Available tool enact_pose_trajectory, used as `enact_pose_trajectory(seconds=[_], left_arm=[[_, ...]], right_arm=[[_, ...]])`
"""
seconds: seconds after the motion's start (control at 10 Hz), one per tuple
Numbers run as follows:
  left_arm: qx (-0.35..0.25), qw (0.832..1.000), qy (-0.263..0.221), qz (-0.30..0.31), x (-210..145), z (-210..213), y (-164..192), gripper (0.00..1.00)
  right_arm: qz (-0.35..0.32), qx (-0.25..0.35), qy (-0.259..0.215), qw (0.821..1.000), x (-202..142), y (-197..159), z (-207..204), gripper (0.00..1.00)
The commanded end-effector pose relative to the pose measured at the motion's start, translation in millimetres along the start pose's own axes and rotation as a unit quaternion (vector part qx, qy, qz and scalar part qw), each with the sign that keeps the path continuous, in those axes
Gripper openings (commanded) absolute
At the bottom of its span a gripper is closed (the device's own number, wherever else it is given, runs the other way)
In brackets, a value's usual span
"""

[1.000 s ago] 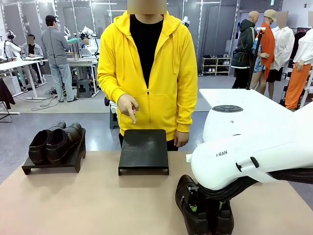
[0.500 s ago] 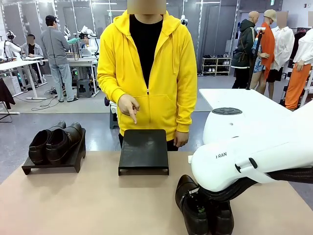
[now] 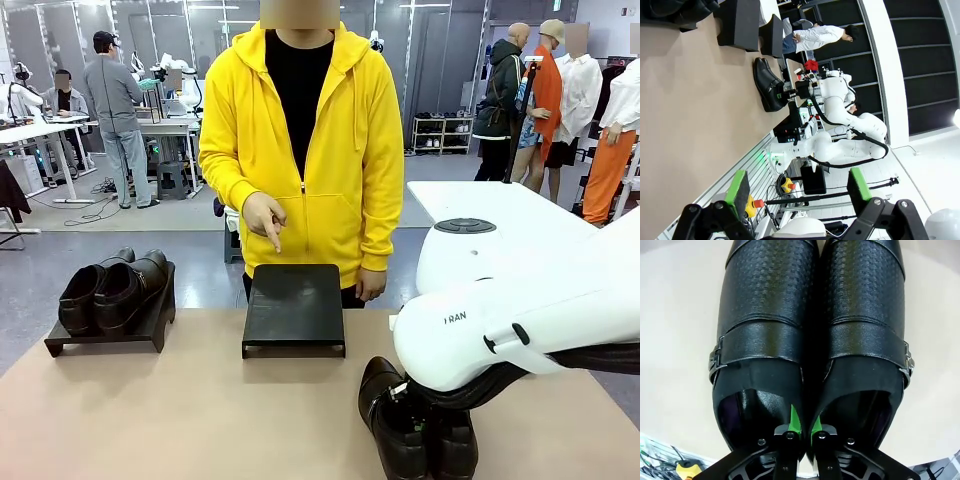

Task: Place the shoes on the stand as instructed by the person.
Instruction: Pick up another pair of Shoes and place it on the Shoes Stand indicated by the person.

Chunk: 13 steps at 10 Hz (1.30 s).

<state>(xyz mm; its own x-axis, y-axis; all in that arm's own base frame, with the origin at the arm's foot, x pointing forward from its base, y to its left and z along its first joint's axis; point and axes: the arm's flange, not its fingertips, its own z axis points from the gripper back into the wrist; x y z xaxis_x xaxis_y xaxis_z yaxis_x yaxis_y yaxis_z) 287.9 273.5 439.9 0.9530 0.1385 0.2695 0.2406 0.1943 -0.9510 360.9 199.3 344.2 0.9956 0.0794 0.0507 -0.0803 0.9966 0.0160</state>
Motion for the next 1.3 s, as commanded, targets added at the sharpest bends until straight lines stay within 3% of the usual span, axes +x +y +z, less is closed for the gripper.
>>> enact_pose_trajectory(seconds=[0.0, 0.6, 1.2], left_arm=[[-0.004, 1.0, 0.002, -0.003, -2, 0, -1, 1.0], [-0.004, 1.0, 0.002, -0.003, -2, 0, -1, 1.0], [-0.004, 1.0, 0.002, -0.003, -2, 0, -1, 1.0]], right_arm=[[-0.028, -0.003, -0.031, 0.999, -5, -6, 29, 0.0], [-0.024, 0.027, -0.081, 0.996, 12, -7, 120, 0.0], [-0.019, 0.02, -0.08, 0.996, 10, -5, 119, 0.0]])
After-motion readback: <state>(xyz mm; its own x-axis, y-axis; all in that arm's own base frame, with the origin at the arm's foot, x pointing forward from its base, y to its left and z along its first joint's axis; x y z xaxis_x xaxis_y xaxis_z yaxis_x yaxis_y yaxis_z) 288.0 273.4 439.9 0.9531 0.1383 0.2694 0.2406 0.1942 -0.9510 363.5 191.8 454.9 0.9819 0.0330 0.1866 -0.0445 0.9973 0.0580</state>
